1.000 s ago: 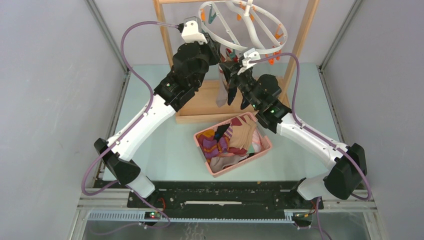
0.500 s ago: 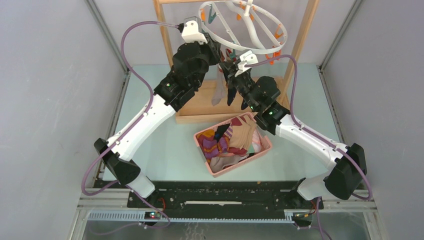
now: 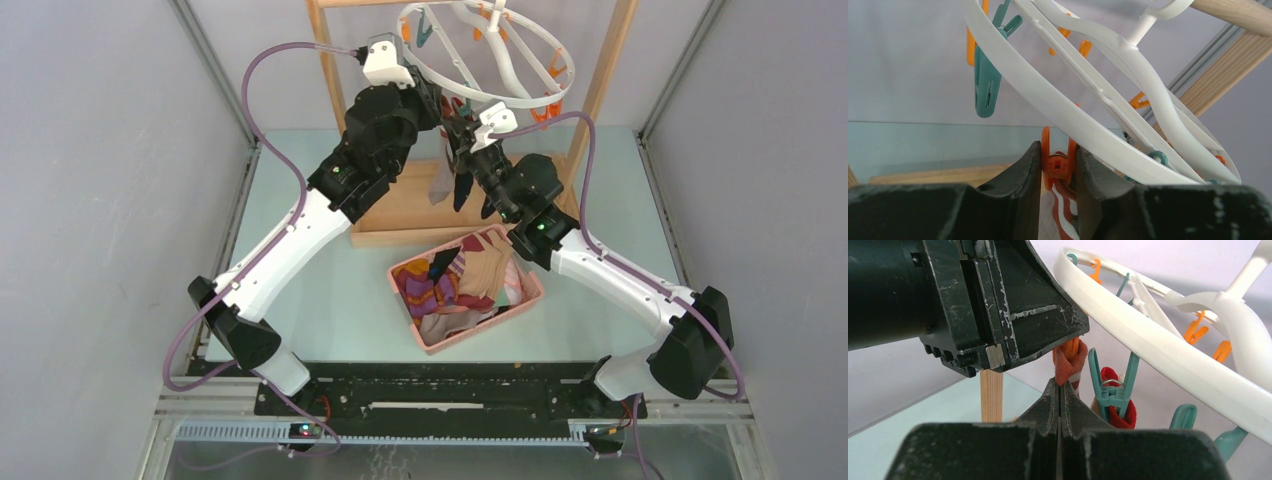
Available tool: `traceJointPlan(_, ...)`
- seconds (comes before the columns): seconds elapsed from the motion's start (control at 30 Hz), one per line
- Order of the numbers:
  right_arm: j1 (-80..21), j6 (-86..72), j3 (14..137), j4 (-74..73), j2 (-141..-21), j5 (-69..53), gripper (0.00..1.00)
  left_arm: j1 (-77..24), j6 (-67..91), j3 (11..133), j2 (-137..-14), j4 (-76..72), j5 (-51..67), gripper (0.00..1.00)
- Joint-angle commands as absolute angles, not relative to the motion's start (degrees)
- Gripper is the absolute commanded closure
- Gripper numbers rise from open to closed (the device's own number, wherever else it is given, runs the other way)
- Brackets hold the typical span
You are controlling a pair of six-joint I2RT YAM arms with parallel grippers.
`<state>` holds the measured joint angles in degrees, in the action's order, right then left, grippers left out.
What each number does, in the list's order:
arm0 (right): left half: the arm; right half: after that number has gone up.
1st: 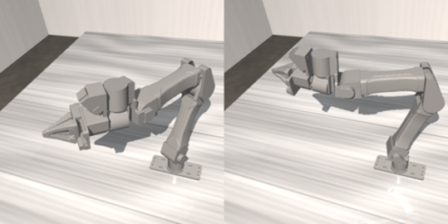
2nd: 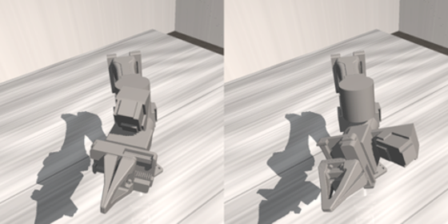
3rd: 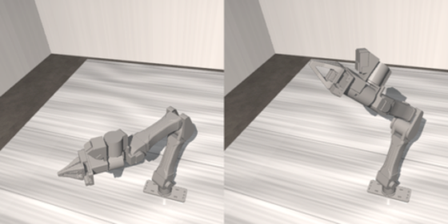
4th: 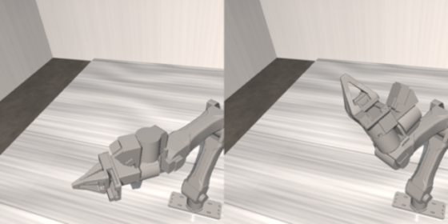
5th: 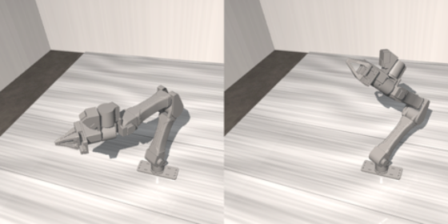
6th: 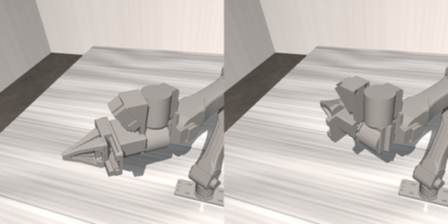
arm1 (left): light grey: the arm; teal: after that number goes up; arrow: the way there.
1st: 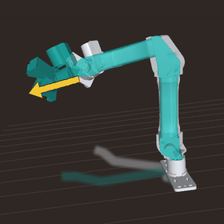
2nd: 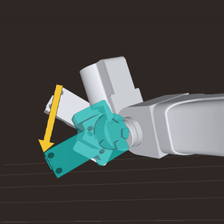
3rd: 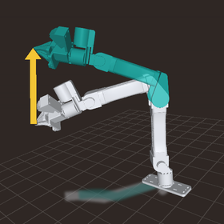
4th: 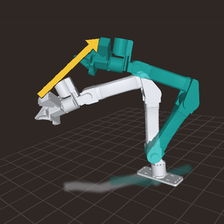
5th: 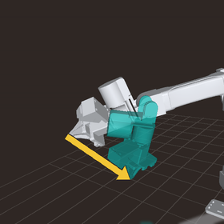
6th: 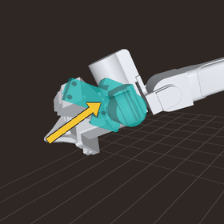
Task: Clip the socks to the hanger
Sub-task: Clamp the sock onto the hanger.
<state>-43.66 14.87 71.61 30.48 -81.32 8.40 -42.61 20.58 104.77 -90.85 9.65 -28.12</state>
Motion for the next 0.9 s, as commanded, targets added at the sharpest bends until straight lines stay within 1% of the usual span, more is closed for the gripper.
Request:
traceJointPlan(0.0,-44.1,16.2,71.7,34.3,-79.8,8.0,1.0,-42.3,21.0,106.0,-88.7,8.6,-27.8,0.99)
traceJointPlan(0.07,-44.0,16.0,71.7,33.9,-79.9,8.0,1.0,-42.2,21.2,105.9,-88.6,8.6,-27.8,0.97)
traceJointPlan(0.1,-44.0,15.8,71.7,33.7,-79.9,8.0,1.0,-42.1,21.4,105.8,-88.4,8.6,-27.9,0.92)
traceJointPlan(0.27,-43.7,14.8,71.7,33.2,-80.0,7.7,1.0,-42.0,22.3,104.8,-87.5,8.5,-27.9,0.65)
traceJointPlan(0.4,-43.5,14.3,71.7,32.7,-80.0,7.6,1.0,-42.0,22.5,103.7,-86.3,8.0,-27.8,0.55)
traceJointPlan(0.63,-43.3,13.6,71.7,32.0,-79.7,7.6,1.0,-42.0,23.1,102.2,-84.5,7.8,-27.4,0.44)
traceJointPlan(0.73,-43.1,13.1,71.7,30.6,-79.4,7.5,1.0,-42.0,23.4,100.5,-83.0,7.3,-26.5,0.37)
traceJointPlan(0.77,-43.0,12.9,71.7,29.8,-79.2,7.2,0.98,-42.0,23.5,99.6,-81.9,7.1,-25.8,0.34)
traceJointPlan(0.87,-42.5,11.9,71.0,27.7,-77.8,5.9,0.74,-42.0,23.5,95.2,-78.4,5.5,-23.0,0.26)
